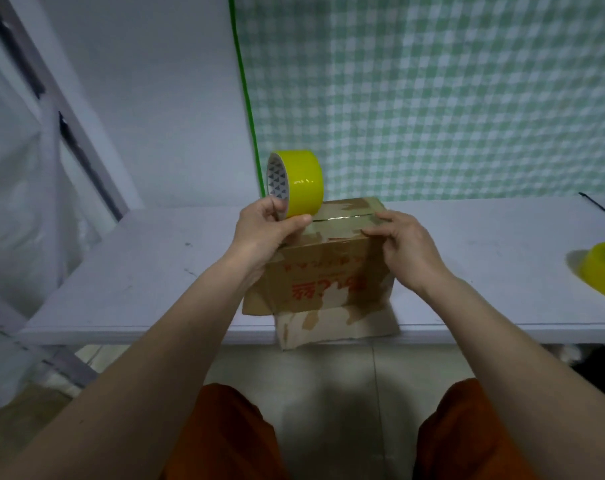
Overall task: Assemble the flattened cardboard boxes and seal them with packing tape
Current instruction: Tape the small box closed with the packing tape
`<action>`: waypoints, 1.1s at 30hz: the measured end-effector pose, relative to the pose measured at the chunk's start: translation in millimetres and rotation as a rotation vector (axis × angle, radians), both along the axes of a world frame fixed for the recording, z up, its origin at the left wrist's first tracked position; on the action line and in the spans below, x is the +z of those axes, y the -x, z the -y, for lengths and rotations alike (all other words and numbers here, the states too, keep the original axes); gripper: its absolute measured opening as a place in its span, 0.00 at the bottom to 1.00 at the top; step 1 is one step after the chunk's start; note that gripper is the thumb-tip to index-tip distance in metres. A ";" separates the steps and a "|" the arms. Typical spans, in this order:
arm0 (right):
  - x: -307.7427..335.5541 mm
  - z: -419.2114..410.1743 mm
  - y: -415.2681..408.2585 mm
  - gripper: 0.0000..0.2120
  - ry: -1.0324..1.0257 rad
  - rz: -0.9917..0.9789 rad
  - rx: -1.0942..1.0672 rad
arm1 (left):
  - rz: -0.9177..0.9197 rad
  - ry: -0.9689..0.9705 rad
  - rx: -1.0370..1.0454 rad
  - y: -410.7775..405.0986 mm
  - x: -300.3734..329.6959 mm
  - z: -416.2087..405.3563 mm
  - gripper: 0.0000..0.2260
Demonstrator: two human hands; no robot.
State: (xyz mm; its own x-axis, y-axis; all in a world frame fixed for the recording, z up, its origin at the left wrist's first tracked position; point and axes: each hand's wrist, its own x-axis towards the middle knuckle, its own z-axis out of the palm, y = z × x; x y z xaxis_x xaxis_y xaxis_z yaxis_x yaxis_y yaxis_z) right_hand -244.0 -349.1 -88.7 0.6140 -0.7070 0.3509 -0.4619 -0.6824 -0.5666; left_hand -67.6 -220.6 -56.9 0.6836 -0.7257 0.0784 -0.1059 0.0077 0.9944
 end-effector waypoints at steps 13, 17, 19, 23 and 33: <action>50.4 -41.5 -14.9 0.25 -0.289 0.617 0.198 | 0.382 -0.023 -0.417 27.1 17.0 -16.4 0.23; 47.3 -41.4 -18.7 0.09 -0.477 0.746 0.107 | 0.161 0.059 -0.253 28.6 9.3 -20.4 0.39; 44.2 -42.4 -20.7 0.06 -0.602 0.802 0.053 | 0.061 0.067 -0.174 30.8 4.8 -21.1 0.32; 38.0 -46.8 -23.2 0.14 -0.586 0.800 0.001 | -0.064 0.008 -0.129 33.4 -2.3 -23.6 0.08; 30.4 -54.1 -34.0 0.18 -0.661 0.845 -0.130 | -0.677 0.131 -0.124 26.3 4.1 -27.0 0.09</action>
State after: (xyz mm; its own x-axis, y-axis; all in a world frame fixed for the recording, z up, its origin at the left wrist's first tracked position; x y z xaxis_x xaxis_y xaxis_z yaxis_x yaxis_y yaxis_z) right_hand -210.0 -295.0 -58.3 0.2593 -0.9540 0.1506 0.2041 -0.0982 -0.9740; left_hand -93.9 -193.6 -52.8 0.5259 -0.8150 -0.2432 0.5462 0.1044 0.8312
